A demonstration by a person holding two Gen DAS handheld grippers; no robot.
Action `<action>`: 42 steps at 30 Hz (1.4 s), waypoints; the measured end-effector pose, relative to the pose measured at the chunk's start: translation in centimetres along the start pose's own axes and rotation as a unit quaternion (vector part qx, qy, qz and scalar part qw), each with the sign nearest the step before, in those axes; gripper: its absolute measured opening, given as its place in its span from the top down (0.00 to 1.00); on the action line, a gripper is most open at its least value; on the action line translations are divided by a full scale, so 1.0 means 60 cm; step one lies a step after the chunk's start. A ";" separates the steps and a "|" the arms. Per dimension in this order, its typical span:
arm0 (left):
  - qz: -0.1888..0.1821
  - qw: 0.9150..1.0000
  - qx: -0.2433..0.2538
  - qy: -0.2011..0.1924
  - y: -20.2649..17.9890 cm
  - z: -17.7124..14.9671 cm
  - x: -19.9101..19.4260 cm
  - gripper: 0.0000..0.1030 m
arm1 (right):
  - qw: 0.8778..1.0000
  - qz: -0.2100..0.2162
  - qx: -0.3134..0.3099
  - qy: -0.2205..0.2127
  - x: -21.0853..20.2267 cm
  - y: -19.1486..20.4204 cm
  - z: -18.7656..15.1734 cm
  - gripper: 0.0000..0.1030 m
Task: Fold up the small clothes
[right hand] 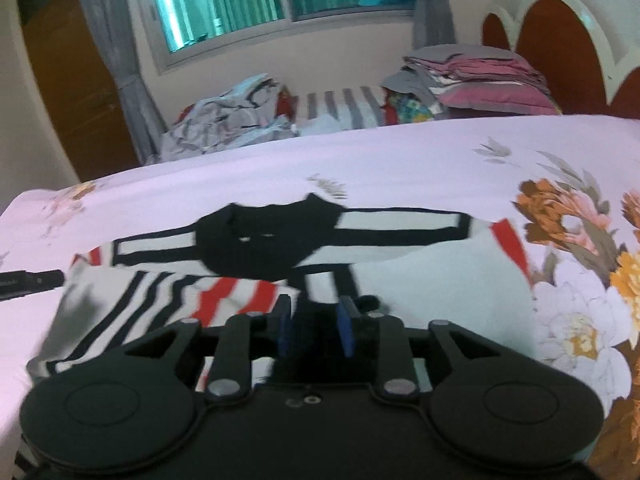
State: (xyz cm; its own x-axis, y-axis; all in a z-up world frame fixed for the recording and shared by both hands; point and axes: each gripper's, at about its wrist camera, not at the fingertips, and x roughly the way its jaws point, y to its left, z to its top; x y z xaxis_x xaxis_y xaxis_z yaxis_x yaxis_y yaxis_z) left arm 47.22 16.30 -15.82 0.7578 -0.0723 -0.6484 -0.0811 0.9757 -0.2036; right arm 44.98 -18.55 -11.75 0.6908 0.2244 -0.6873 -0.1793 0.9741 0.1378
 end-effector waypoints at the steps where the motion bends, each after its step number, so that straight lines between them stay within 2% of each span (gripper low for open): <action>1: -0.003 1.000 0.005 0.000 -0.010 -0.007 -0.007 0.53 | 1.000 0.005 -0.006 0.005 0.002 0.009 -0.003 0.73; 6: -0.013 0.999 0.028 0.023 -0.053 -0.049 -0.024 0.52 | 0.999 0.006 -0.025 0.030 0.020 0.035 -0.020 0.74; 11: 0.008 0.997 0.056 0.049 -0.056 -0.095 -0.024 0.52 | 0.997 -0.014 -0.053 0.046 0.028 0.025 -0.049 0.78; 15: 0.021 0.996 0.079 0.039 -0.050 -0.107 -0.034 0.52 | 0.996 -0.037 -0.065 0.048 0.024 0.011 -0.052 0.79; 18: 0.031 0.996 0.070 0.040 -0.051 -0.100 -0.043 0.52 | 0.996 -0.042 -0.055 0.053 0.012 0.001 -0.052 0.79; 20: 0.032 0.997 0.060 0.036 -0.054 -0.095 -0.059 0.52 | 0.997 -0.036 -0.048 0.052 -0.005 -0.002 -0.054 0.77; 25: -0.002 0.997 0.068 0.027 -0.081 -0.110 -0.122 0.52 | 0.998 0.012 -0.052 0.044 -0.063 0.009 -0.071 0.75; 31: -0.037 0.994 0.083 0.058 -0.128 -0.183 -0.159 0.52 | 0.993 0.058 -0.073 0.068 -0.099 0.036 -0.125 0.75; 36: -0.020 0.993 0.090 0.074 -0.141 -0.230 -0.160 0.52 | 0.988 0.068 -0.100 0.092 -0.104 0.048 -0.174 0.76; 42: 0.007 0.993 0.092 0.067 -0.102 -0.254 -0.187 0.52 | 0.985 0.031 -0.147 0.084 -0.129 0.026 -0.203 0.78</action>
State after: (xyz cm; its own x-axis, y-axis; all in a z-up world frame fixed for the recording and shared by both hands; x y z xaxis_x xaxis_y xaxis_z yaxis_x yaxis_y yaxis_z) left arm 29.37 8.01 -18.50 0.6635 -0.0739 -0.7446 0.0383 0.9972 -0.0648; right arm 30.82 -19.10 -14.87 0.5501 0.2520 -0.7962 -0.4304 0.9026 -0.0117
